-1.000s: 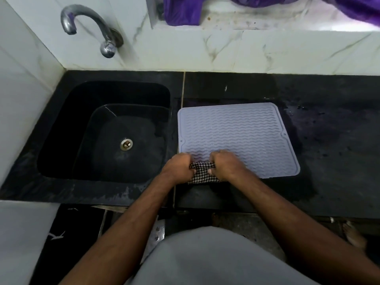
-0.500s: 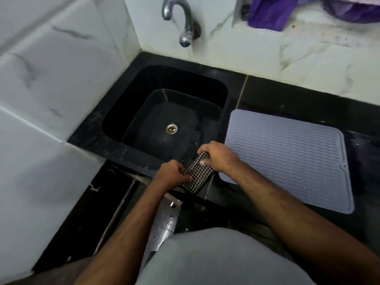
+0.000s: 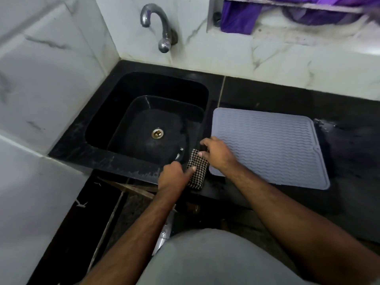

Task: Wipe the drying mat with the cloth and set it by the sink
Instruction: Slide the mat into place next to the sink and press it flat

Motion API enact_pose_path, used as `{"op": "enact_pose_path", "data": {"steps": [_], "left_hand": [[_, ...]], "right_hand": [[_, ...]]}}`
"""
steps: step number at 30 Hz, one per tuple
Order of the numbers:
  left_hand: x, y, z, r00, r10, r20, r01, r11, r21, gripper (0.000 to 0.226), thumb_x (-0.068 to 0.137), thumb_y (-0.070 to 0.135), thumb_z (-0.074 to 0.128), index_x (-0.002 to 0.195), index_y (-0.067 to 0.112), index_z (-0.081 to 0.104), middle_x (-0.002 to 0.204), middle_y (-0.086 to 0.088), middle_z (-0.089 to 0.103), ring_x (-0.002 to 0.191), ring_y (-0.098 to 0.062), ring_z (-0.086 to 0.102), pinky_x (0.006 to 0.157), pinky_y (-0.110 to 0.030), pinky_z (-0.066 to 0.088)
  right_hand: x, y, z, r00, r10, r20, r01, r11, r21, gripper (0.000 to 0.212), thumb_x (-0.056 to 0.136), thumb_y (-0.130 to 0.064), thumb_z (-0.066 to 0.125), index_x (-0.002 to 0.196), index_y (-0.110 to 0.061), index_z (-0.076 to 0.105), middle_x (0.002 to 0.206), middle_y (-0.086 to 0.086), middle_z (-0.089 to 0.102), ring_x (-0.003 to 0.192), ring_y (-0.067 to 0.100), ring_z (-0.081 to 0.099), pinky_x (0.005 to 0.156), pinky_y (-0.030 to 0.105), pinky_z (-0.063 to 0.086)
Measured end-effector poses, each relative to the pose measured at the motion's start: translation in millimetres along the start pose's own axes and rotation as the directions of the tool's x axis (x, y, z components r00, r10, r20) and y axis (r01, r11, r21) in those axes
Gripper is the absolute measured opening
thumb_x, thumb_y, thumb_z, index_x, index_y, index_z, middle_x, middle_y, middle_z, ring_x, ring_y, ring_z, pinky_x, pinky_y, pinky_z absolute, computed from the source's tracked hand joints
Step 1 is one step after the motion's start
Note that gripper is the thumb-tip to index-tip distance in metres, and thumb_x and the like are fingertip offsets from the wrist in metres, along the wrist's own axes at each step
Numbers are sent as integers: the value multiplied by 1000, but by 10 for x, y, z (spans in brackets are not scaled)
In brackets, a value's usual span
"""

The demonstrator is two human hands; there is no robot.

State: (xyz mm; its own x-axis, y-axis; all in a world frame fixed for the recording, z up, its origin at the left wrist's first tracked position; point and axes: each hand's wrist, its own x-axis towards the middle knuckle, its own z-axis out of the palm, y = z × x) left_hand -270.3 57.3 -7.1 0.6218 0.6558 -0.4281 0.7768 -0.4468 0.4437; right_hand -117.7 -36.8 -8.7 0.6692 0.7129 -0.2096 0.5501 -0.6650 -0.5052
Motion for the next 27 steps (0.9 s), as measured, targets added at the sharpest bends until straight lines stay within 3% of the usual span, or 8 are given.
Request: {"op": "enact_pose_path", "data": {"steps": [4,6,11,15,21,27], "left_hand": [[-69,289,-77,940,298,-169,-274,950,151,49,95,56,58,110,9,63,112,-14,64,107,-34,61,86,-45,53],[-42,467,-59,898,414,-147,-389,905,171,44,96,47,60,120,10,62,117,-12,62,112,-32,58,92,-45,51],[110,805,110,836,547,-43,-524,819,234,37,94,38,65,122,14,63,118,-10,63,114,-30,58,93,-43,49],[262,974,359,816,565,125,-564,727,393,45,91,45,66,129,21,63,131,-5,59,121,-28,55,97,-40,45],[612,1260,485,861,506,59,-494,800,340,45,94,38,63,132,14,60,135,-10,57,123,-31,52,103,-41,44],[976,1805,461,873,477,103,-482,808,340,56,96,38,62,145,12,50,146,-10,50,133,-30,48,109,-42,41]], "right_hand": [[-126,236,-113,991,95,-99,-91,995,39,31,93,-27,67,124,-20,64,119,7,58,110,27,59,95,42,50],[-229,385,-152,982,147,-117,-142,989,50,27,93,-25,67,120,-21,66,118,6,57,110,28,59,94,45,51],[-430,722,-251,967,218,-131,-214,976,42,30,92,-26,69,122,-21,66,121,9,56,113,29,59,95,42,51],[-495,1055,-325,975,219,-28,-220,973,-69,41,86,-31,75,125,-21,65,126,8,55,119,28,56,99,37,47],[-221,1519,-617,970,220,-108,-223,975,-20,31,94,-25,66,123,-18,67,120,8,57,112,26,58,95,36,47],[183,1973,-964,968,240,-72,-241,971,-9,41,96,-25,61,136,-16,56,130,10,49,120,29,52,102,46,45]]}}
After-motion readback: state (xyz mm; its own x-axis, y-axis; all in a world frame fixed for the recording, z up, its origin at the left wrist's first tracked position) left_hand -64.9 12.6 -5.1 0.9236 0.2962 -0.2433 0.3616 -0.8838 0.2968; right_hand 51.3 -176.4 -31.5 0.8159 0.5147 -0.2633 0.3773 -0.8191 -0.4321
